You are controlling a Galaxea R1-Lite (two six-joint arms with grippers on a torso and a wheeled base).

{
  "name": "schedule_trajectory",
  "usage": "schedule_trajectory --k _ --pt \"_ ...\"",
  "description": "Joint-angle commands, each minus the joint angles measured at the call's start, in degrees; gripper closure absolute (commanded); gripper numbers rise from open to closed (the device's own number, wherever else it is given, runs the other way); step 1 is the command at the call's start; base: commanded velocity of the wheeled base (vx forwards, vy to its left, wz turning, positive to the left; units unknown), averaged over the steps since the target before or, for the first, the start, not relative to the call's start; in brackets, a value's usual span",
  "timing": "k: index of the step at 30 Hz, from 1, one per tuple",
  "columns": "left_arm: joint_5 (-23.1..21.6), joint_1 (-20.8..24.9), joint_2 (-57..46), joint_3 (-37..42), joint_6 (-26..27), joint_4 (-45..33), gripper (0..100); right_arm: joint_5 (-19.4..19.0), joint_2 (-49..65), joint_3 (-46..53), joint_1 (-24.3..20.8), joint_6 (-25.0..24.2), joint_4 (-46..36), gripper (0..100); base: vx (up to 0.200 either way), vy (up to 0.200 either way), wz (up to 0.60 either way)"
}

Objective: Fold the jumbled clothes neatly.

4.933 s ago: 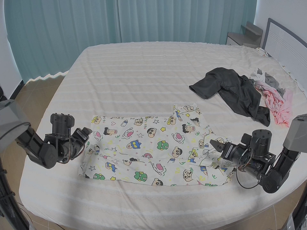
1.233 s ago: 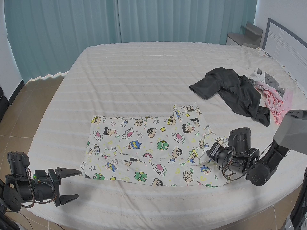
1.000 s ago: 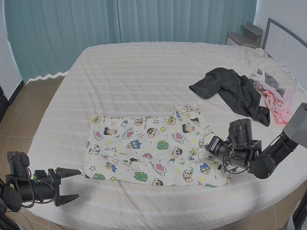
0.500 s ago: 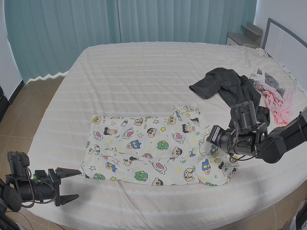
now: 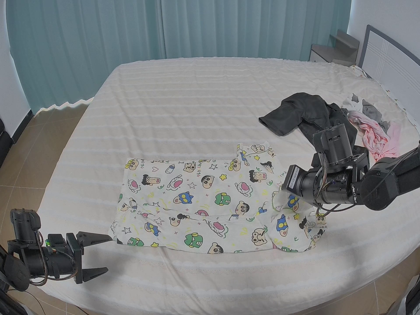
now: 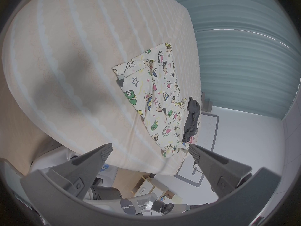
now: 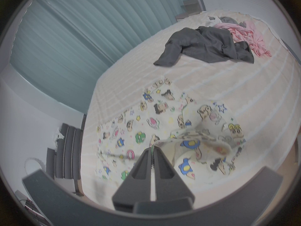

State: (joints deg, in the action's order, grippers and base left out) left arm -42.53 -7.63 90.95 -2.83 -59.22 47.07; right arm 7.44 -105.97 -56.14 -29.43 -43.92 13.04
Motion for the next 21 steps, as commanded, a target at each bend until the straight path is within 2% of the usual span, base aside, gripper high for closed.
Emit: schedule_trajectory --k 1,11,21 --pt "-0.01 -0.02 0.36 0.10 0.07 0.04 0 -0.14 1.12 1.21 -1.07 -0.02 -0.83 100 0.000 0.000 0.00" --pt "-0.01 0.07 0.45 0.10 0.16 0.04 0 -0.23 0.77 8.24 -2.30 -0.73 -1.35 100 0.000 0.000 0.00" --pt "-0.01 0.07 0.45 0.19 0.16 0.04 0 0.21 -0.02 12.54 -6.78 -5.82 -1.09 100 0.000 0.000 0.00"
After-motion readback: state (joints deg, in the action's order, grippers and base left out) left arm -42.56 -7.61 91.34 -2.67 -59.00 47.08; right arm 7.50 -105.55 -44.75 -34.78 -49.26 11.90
